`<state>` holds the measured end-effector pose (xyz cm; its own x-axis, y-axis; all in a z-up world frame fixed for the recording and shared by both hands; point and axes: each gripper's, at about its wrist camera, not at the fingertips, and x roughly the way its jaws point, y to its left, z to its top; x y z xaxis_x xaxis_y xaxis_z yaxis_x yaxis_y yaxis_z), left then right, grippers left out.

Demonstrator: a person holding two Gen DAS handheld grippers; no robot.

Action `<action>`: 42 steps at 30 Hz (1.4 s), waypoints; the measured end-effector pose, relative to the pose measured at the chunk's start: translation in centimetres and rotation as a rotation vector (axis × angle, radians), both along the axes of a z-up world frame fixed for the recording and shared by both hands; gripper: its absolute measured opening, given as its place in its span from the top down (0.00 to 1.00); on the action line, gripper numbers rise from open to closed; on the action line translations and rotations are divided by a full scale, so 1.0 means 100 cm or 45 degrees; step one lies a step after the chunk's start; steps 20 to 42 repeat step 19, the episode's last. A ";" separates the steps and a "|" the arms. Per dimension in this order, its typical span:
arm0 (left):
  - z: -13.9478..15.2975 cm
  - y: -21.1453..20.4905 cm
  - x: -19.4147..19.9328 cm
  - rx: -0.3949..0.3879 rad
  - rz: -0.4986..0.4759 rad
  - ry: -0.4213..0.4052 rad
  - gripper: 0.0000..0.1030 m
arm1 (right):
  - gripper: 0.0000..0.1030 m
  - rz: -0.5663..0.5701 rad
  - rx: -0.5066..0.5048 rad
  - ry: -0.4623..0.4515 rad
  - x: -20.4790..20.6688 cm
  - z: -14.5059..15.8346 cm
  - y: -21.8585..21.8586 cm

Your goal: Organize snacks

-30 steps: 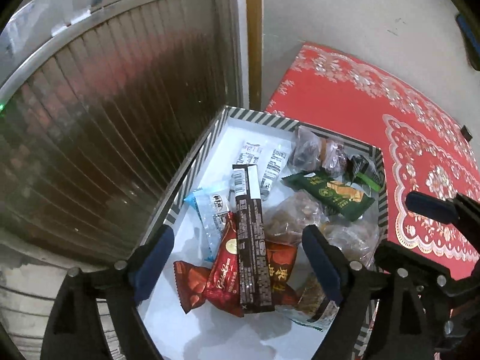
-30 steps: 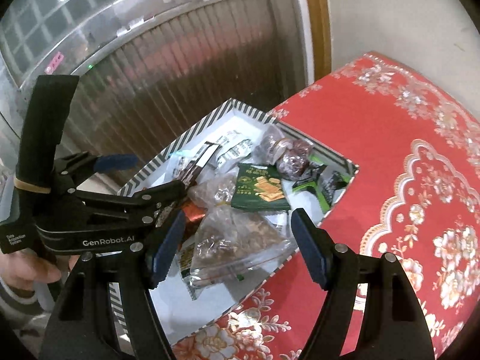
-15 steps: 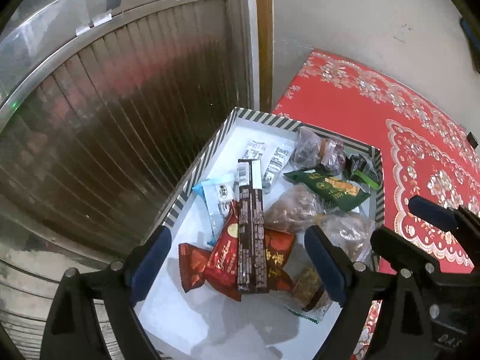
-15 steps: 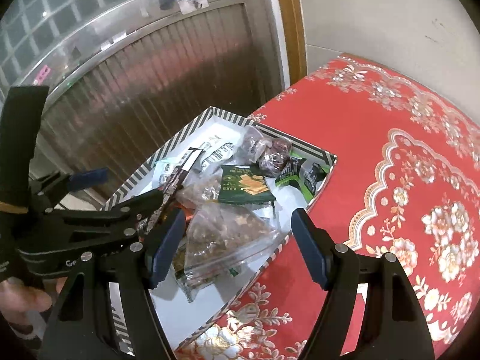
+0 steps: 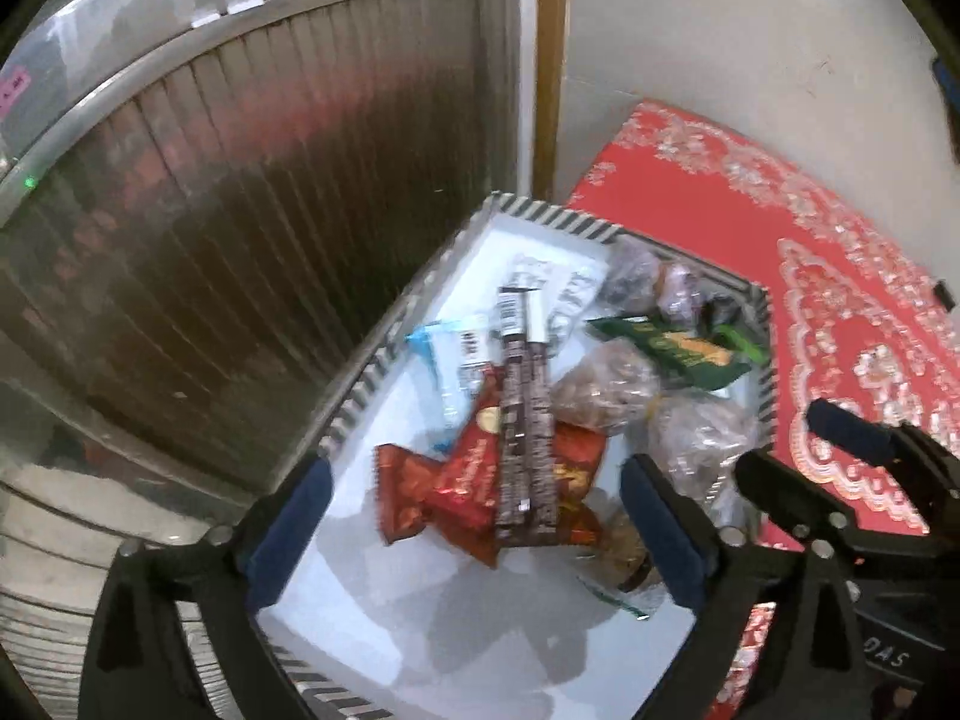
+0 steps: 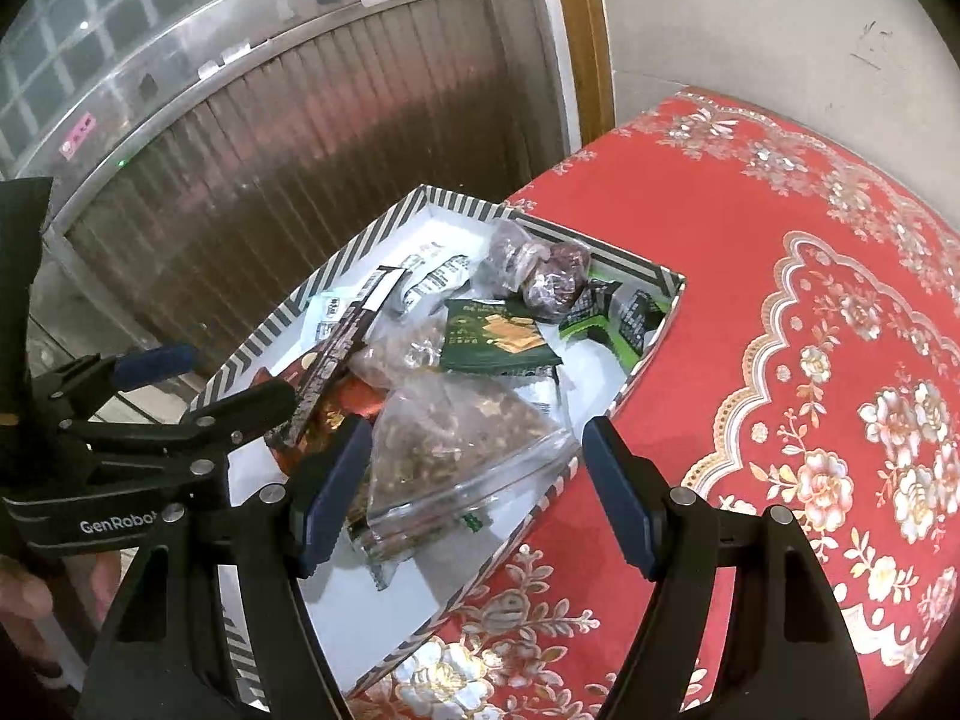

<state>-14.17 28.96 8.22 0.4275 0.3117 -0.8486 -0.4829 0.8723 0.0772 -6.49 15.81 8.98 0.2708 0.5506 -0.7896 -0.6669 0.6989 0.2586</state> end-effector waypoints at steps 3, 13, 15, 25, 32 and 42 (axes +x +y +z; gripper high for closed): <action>0.000 -0.001 -0.001 0.037 -0.003 0.019 0.00 | 0.28 0.004 0.002 -0.006 0.000 0.001 0.001; 0.000 0.004 -0.005 0.006 -0.011 0.005 0.00 | 0.28 0.007 0.024 0.002 0.000 0.002 0.004; 0.000 0.005 -0.006 -0.001 -0.013 -0.001 0.00 | 0.28 0.010 0.027 0.007 0.000 0.002 0.004; 0.001 0.003 -0.004 0.037 -0.016 0.012 0.00 | 0.28 0.014 0.027 0.010 -0.001 0.001 0.005; 0.001 0.003 -0.004 0.037 -0.016 0.012 0.00 | 0.28 0.014 0.027 0.010 -0.001 0.001 0.005; 0.001 0.003 -0.004 0.037 -0.016 0.012 0.00 | 0.28 0.014 0.027 0.010 -0.001 0.001 0.005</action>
